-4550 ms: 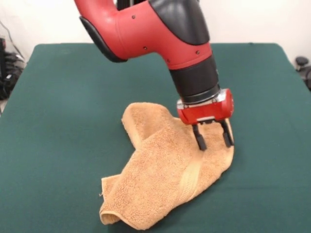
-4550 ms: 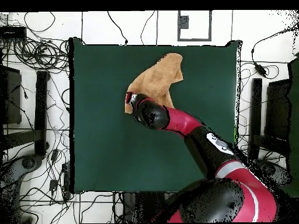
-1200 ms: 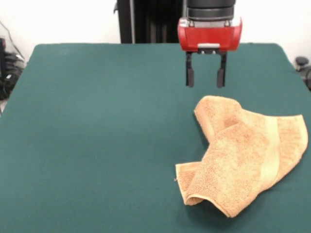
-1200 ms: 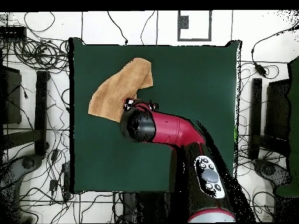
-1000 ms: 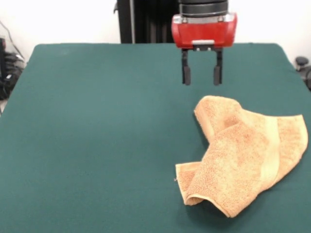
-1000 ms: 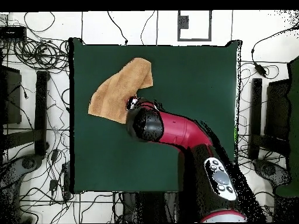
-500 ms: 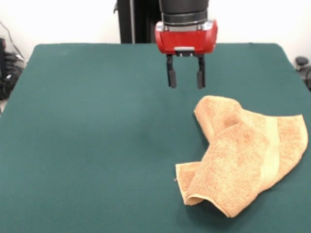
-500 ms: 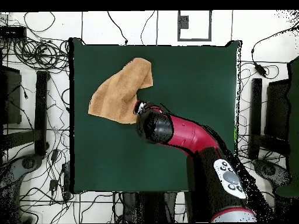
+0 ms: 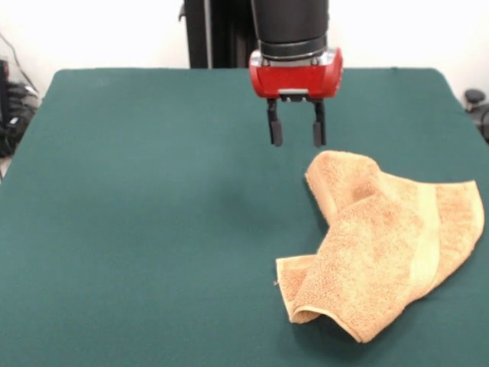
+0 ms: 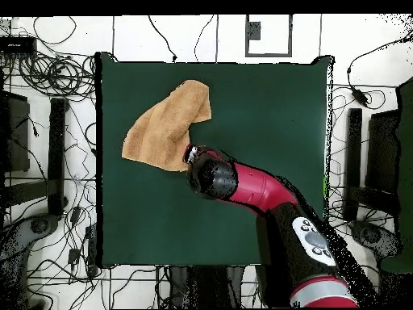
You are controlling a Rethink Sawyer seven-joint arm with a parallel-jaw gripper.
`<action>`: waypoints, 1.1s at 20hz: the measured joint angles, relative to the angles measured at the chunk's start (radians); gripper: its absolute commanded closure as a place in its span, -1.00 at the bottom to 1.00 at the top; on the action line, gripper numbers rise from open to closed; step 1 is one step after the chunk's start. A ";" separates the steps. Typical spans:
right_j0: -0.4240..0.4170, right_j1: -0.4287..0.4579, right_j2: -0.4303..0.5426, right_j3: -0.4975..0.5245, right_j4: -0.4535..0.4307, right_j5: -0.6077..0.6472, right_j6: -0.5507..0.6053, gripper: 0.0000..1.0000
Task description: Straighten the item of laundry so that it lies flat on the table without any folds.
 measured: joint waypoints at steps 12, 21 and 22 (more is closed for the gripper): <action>-0.026 0.062 0.049 0.001 -0.019 0.000 0.000 -1.00; -0.036 0.152 0.067 -0.003 -0.050 -0.002 0.000 -1.00; -0.036 0.162 0.069 -0.004 -0.059 -0.003 0.000 -1.00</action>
